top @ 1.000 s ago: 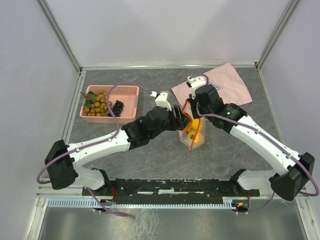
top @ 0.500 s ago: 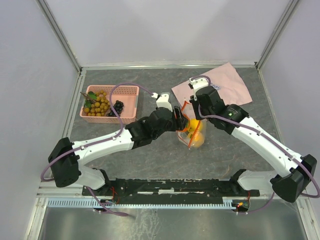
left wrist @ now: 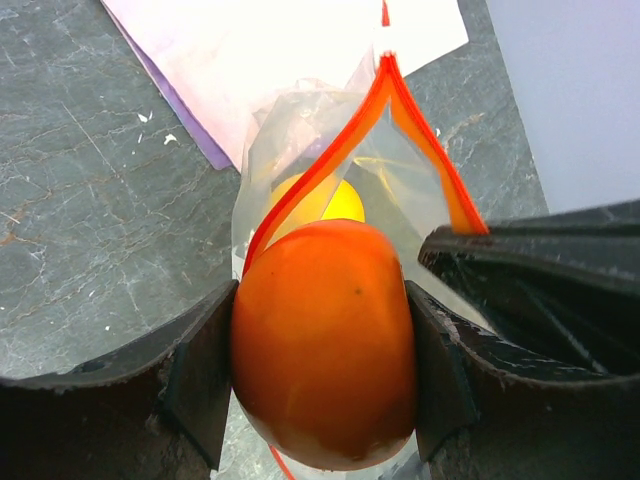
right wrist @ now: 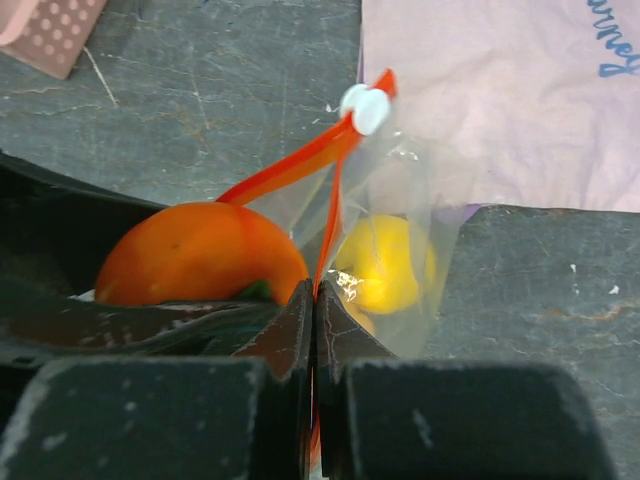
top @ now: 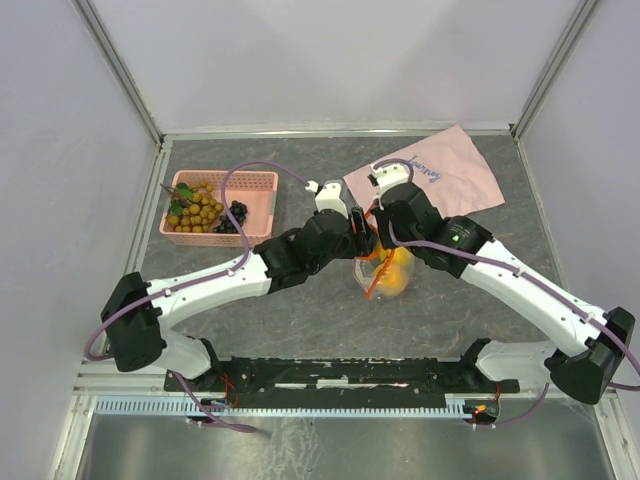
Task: Place the food in the zip-top bag and seal the zipper
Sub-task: Place the fake fruit in the zipper food storage bag.
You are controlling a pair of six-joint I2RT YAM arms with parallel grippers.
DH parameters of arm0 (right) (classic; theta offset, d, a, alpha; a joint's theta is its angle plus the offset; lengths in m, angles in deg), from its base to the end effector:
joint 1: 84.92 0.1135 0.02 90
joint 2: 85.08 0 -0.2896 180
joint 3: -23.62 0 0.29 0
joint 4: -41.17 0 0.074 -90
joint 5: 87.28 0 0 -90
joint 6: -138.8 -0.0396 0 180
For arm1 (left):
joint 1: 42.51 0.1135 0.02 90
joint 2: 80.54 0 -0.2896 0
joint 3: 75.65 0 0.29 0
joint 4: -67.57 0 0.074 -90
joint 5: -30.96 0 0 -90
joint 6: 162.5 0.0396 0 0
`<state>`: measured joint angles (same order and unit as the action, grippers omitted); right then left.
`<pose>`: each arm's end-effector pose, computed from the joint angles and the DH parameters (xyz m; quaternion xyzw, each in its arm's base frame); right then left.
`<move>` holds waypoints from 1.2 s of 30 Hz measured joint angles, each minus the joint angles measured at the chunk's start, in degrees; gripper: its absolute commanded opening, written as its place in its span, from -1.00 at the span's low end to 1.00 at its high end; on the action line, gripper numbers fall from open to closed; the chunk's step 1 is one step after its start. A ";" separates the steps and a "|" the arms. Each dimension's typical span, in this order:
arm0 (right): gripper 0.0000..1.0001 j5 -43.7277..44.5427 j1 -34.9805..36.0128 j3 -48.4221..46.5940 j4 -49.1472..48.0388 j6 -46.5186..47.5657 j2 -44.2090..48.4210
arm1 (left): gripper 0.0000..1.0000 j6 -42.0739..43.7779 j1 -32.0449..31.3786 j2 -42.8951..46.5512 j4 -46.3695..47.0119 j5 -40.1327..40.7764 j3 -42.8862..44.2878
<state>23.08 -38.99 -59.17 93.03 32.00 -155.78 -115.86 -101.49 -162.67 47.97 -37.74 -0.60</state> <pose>0.2139 0.2011 0.3765 -0.1515 0.8814 0.0808 0.4400 0.2016 -0.3073 0.3148 0.0176 0.8419 -0.3032 0.4460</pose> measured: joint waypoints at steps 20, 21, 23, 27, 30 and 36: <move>-0.97 9.07 1.97 0.72 -1.18 -2.49 1.33 | -0.54 -3.85 -0.02 -4.46 -6.73 13.70 2.51; -0.97 9.70 1.97 0.72 -1.20 -2.47 1.33 | -0.53 -3.85 -0.02 -4.39 -7.43 15.02 2.51; -0.97 10.27 1.97 0.72 -1.20 -2.47 1.31 | -0.54 -3.82 -0.02 -4.07 -8.74 16.98 2.51; -0.97 10.27 1.97 0.72 -1.31 -2.40 1.11 | -0.54 -3.67 -0.02 -1.77 -9.73 17.22 2.45; -0.97 9.77 1.97 0.72 -1.75 -2.27 0.44 | -0.53 -3.30 -0.02 1.16 -8.04 14.25 1.75; -0.97 8.50 1.97 0.72 -2.38 -2.23 -0.37 | -0.54 -2.51 0.02 3.37 -4.15 6.78 1.31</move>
<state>31.58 -37.02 -58.45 90.65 29.77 -156.15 -118.37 -101.46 -159.30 43.82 -30.96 0.71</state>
